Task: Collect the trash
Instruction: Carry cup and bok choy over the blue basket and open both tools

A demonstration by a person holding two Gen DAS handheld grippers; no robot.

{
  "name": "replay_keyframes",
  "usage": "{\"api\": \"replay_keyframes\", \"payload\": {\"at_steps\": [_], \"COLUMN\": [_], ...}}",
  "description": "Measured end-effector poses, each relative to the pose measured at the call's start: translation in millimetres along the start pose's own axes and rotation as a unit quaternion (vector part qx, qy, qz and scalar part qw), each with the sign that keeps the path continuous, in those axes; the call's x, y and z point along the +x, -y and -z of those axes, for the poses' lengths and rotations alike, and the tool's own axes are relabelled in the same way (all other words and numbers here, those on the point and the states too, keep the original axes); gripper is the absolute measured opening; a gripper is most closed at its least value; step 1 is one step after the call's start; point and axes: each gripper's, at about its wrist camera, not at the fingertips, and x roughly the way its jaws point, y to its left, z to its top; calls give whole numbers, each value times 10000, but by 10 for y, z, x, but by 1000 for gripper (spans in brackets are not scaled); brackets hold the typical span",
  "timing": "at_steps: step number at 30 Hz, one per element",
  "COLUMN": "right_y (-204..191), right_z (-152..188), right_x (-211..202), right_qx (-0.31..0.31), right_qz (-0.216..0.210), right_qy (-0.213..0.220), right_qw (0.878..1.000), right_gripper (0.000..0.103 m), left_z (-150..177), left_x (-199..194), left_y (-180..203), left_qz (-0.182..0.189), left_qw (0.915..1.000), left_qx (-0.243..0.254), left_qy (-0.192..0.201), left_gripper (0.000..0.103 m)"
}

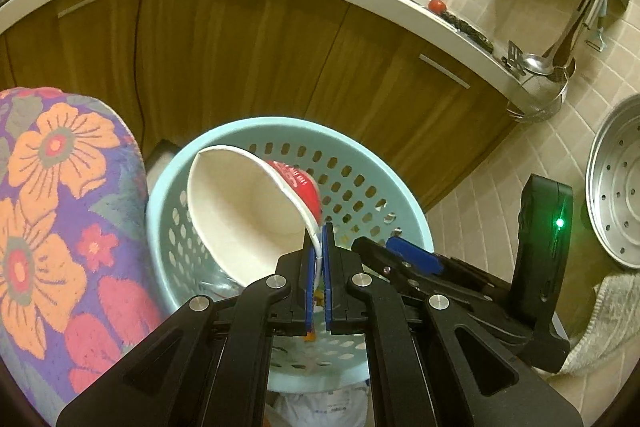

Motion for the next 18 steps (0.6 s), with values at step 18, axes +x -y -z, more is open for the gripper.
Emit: {"api": "replay_keyframes", "payload": {"at_steps": [18], "right_y": [-129], "right_z": [-41], "right_x": [-244], "right_qx": [-122], "right_qz": [0], "right_qy": [233], "right_qw": [9997], "right_gripper": [49], "left_z": [47], "left_x": [-152], "left_y": [36], "left_qz": [-242], "left_qw": [9995], "left_qx": [70], "left_qy": [166], "left_gripper": [35]}}
